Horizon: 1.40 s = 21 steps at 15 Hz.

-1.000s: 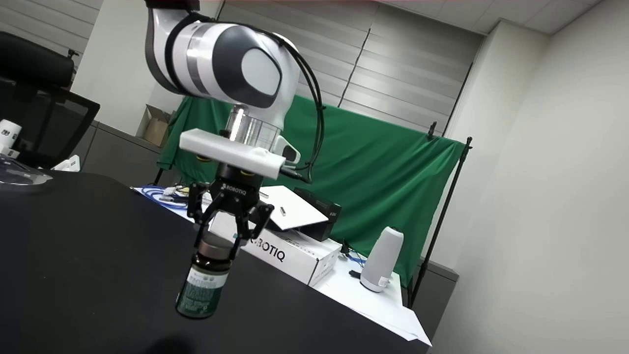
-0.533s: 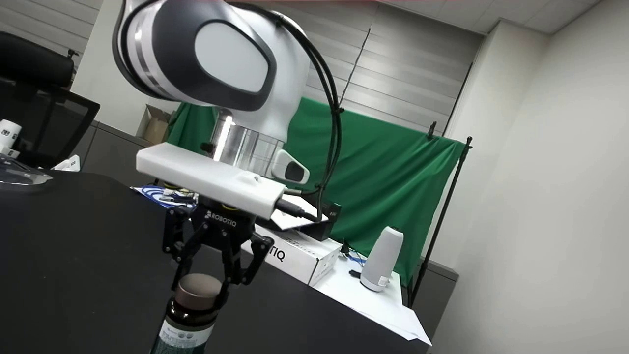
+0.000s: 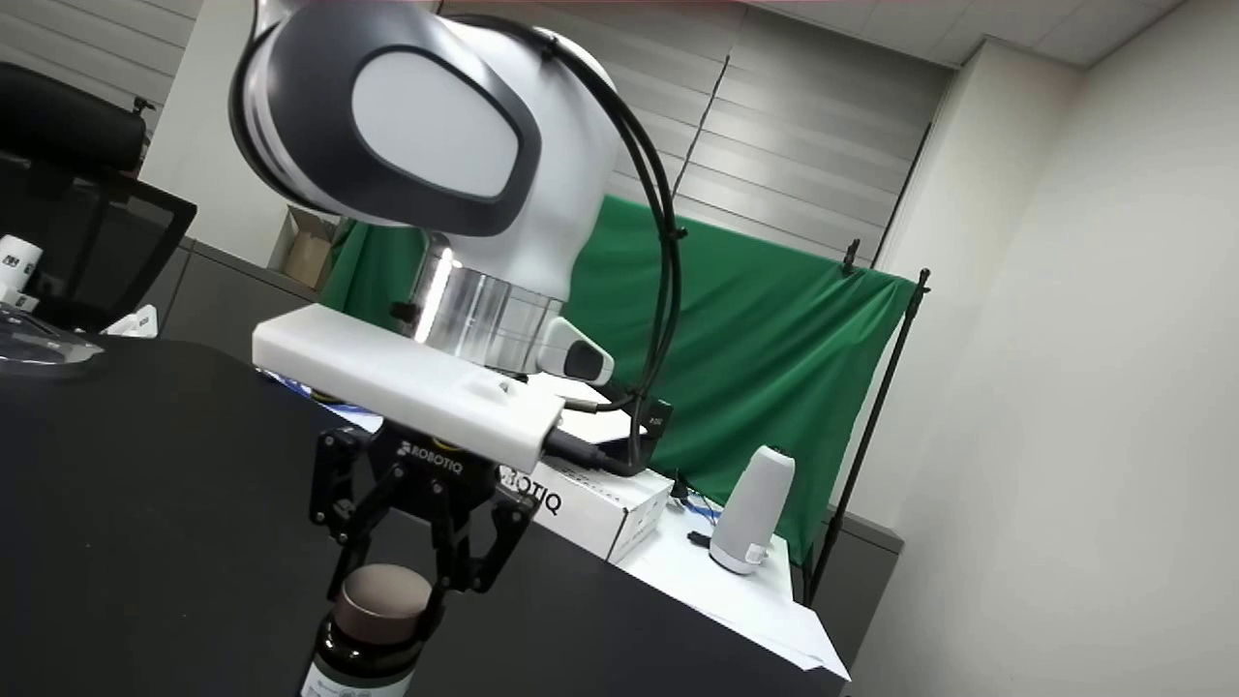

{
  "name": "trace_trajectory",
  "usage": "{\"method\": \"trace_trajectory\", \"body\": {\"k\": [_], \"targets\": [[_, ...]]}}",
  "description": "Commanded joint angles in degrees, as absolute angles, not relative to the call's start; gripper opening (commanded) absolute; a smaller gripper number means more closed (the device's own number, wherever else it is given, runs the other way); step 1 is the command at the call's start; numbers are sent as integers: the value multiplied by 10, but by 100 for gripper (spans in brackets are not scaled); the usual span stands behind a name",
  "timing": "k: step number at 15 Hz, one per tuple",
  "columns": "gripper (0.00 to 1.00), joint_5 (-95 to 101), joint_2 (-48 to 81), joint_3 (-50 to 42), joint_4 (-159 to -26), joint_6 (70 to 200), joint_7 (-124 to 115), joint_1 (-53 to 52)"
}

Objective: Move the bottle to the right side of the table

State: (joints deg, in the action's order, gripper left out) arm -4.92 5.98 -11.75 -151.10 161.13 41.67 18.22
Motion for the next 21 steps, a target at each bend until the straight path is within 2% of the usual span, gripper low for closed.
{"method": "trace_trajectory", "body": {"k": [1, 9, 10, 11, 13, 21], "targets": [[36, -66, 78, -116, -1506, 1638, 435, 190], [36, -75, 103, -115, -1497, 1639, 439, 197], [86, -82, 93, -110, -1500, 1626, 454, 201], [86, -82, 77, -112, -1507, 1623, 454, 200], [98, -76, 47, -118, -1516, 1610, 453, 196], [100, -60, -66, -139, -1529, 1551, 447, 170]]}}
